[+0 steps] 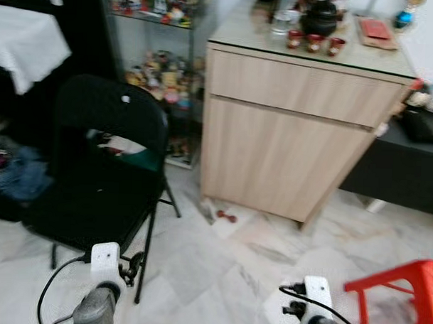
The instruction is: Hang keys on a hook
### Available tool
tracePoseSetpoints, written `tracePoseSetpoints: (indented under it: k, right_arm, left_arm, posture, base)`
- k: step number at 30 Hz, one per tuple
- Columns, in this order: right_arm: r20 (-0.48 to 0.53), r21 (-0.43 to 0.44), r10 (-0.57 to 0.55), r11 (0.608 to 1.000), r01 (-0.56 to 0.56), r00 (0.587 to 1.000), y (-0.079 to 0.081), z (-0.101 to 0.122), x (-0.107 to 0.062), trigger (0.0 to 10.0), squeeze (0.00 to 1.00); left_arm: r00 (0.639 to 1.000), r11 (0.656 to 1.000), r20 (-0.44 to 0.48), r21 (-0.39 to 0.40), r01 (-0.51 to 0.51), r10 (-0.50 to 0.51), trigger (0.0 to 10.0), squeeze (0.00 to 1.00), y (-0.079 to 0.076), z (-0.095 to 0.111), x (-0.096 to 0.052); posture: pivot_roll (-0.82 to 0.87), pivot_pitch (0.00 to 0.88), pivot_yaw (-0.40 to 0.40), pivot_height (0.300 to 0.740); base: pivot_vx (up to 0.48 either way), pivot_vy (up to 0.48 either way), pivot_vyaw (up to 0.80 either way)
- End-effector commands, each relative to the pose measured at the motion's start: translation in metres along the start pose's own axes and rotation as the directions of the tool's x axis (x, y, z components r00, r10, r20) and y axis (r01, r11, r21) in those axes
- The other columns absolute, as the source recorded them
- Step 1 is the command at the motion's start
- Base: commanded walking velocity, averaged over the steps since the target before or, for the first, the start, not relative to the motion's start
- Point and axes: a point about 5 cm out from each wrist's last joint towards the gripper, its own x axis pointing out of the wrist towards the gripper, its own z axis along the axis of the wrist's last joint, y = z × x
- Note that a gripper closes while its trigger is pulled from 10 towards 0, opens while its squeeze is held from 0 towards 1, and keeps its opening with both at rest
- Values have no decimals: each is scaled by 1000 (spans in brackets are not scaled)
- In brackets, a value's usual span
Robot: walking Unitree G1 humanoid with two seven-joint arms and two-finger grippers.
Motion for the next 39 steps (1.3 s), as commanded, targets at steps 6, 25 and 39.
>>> tracePoseSetpoints:
  k: [6, 25, 39]
  right_arm:
    - [-18, -7, -29, 1000, 29, 999, -12, -3, -3, 10000, 0]
    - [49, 45, -48, 998, 46, 998, 3, 20, 3, 10000, 0]
    - [28, 97, -68, 993, 65, 997, 10, 11, 4, 10000, 0]
  left_arm:
    - [997, 999, -62, 4, 44, -44, 10000, 0, -12, -7, 1]
    - [942, 998, -335, 60, -18, 37, 10000, 0, 0, -59, -24]
    - [913, 995, -398, 70, -65, 88, 10000, 0, 27, -80, -46]
  posture:
    - [145, 72, -43, 740]
    - [145, 0, 9, 740]
    - [107, 0, 54, 740]
  base:
    - [0, 0, -788]
    - [0, 0, -75]
    - [0, 0, 0]
